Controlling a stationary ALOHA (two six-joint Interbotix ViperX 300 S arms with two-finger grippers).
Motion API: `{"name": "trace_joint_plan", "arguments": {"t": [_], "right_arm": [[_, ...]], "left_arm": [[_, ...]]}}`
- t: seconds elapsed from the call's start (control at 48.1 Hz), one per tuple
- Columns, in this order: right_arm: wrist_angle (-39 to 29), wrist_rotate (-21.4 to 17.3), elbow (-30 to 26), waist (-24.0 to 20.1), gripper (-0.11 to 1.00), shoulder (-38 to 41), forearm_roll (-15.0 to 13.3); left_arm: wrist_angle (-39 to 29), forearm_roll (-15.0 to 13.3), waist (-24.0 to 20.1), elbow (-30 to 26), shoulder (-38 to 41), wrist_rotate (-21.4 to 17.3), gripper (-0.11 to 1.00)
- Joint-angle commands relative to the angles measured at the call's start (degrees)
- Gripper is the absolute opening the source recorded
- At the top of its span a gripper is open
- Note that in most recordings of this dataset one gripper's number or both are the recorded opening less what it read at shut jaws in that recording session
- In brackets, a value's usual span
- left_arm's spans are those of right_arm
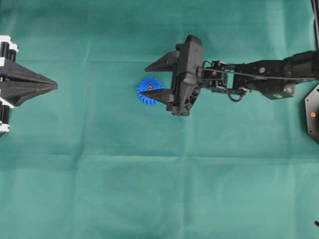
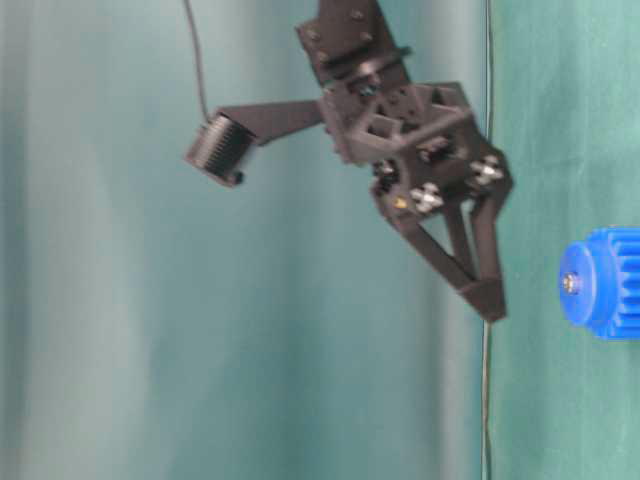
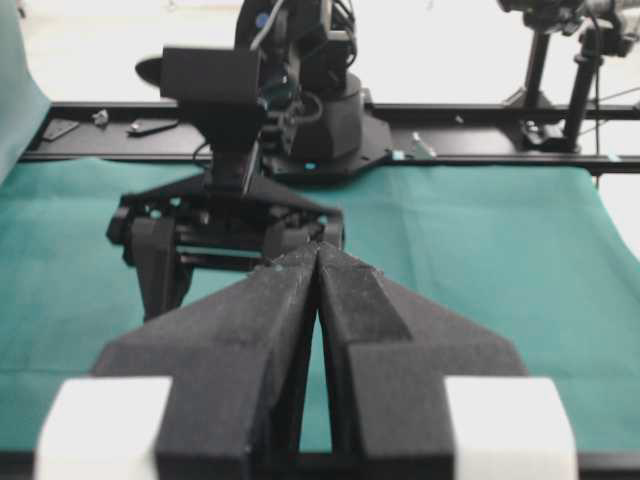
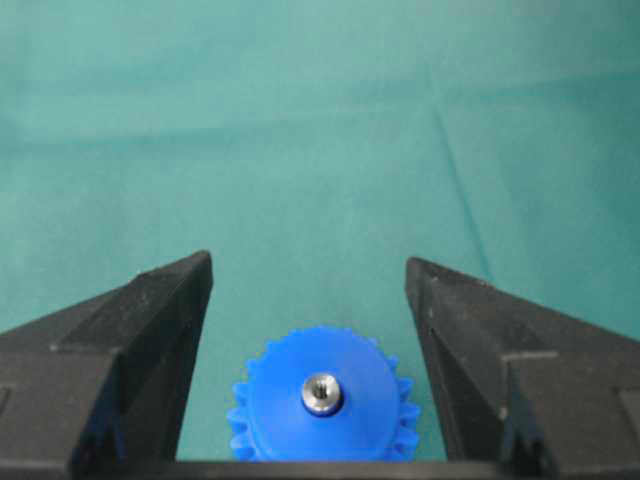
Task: Insert the shaft placed at a random location into the center hole of the small gear at another random location.
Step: 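Open the right gripper and lift it away from the inserted shaft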
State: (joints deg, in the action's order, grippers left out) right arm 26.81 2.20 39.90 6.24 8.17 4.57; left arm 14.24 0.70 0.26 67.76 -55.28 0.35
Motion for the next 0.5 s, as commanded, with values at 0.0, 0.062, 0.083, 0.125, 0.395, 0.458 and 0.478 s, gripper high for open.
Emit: {"name": "trace_joint_plan", "arguments": {"t": [0.0, 0.062, 0.083, 0.125, 0.395, 0.458, 0.478], "right_arm": [[-0.4, -0.1, -0.1, -0.2, 0.77, -3.2, 0.0], [-0.5, -0.1, 0.4, -0.3, 0.76, -3.7, 0.0], [-0.6, -0.1, 0.5, -0.4, 0.77, -3.8, 0.0], [-0.6, -0.2, 0.8, -0.4, 0.76, -4.1, 0.0], [-0.7, -0.4, 4.1, -0.7, 0.76, -6.4, 0.2], [-0.7, -0.4, 4.9, -0.8, 0.76, -6.9, 0.1], [-0.7, -0.4, 5.2, -0.8, 0.76, -7.2, 0.1]], "left_arm": [[0.4, 0.1, 0.1, -1.4, 0.5, 0.0, 0.00], [0.4, 0.1, 0.1, -1.4, 0.4, 0.0, 0.00], [0.4, 0.1, 0.1, -1.4, 0.4, 0.0, 0.00], [0.4, 0.1, 0.1, -1.4, 0.4, 0.0, 0.00], [0.4, 0.1, 0.1, -1.4, 0.4, 0.0, 0.00], [0.4, 0.1, 0.0, -1.4, 0.4, 0.0, 0.00], [0.4, 0.1, 0.1, -1.5, 0.4, 0.0, 0.00]]}}
